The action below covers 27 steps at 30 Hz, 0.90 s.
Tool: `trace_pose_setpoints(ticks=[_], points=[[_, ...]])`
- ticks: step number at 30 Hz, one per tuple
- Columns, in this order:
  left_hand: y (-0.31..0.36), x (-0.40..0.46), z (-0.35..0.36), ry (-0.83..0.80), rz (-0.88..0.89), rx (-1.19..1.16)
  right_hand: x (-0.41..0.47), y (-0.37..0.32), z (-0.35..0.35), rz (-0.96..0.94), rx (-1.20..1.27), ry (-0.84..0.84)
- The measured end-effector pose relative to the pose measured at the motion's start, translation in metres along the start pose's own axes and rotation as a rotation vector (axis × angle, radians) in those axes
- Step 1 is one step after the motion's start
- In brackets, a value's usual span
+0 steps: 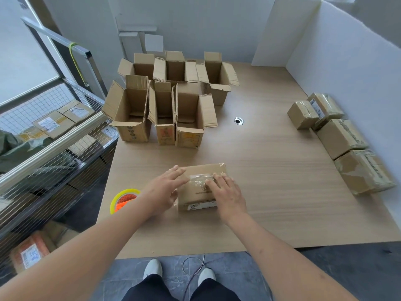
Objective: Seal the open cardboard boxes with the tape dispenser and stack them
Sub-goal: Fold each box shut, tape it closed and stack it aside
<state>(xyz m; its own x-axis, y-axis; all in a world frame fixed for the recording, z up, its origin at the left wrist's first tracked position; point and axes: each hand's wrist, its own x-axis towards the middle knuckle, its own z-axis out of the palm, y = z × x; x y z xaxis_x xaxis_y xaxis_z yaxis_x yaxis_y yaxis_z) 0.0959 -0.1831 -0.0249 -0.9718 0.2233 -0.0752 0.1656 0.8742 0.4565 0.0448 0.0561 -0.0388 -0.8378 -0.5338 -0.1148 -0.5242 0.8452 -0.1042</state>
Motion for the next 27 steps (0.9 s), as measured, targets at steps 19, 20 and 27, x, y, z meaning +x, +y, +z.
trace_pose_setpoints(ticks=[19,20,27], points=[[0.016,-0.012,0.031,0.051,-0.013,0.192,0.039,-0.002,0.013,-0.043,0.276,-0.060],[0.020,-0.011,0.033,0.076,-0.023,0.199,0.036,0.001,0.012,-0.057,0.312,0.008],[0.037,0.000,0.045,0.194,-0.062,0.274,0.008,0.028,-0.002,-0.268,0.414,0.032]])
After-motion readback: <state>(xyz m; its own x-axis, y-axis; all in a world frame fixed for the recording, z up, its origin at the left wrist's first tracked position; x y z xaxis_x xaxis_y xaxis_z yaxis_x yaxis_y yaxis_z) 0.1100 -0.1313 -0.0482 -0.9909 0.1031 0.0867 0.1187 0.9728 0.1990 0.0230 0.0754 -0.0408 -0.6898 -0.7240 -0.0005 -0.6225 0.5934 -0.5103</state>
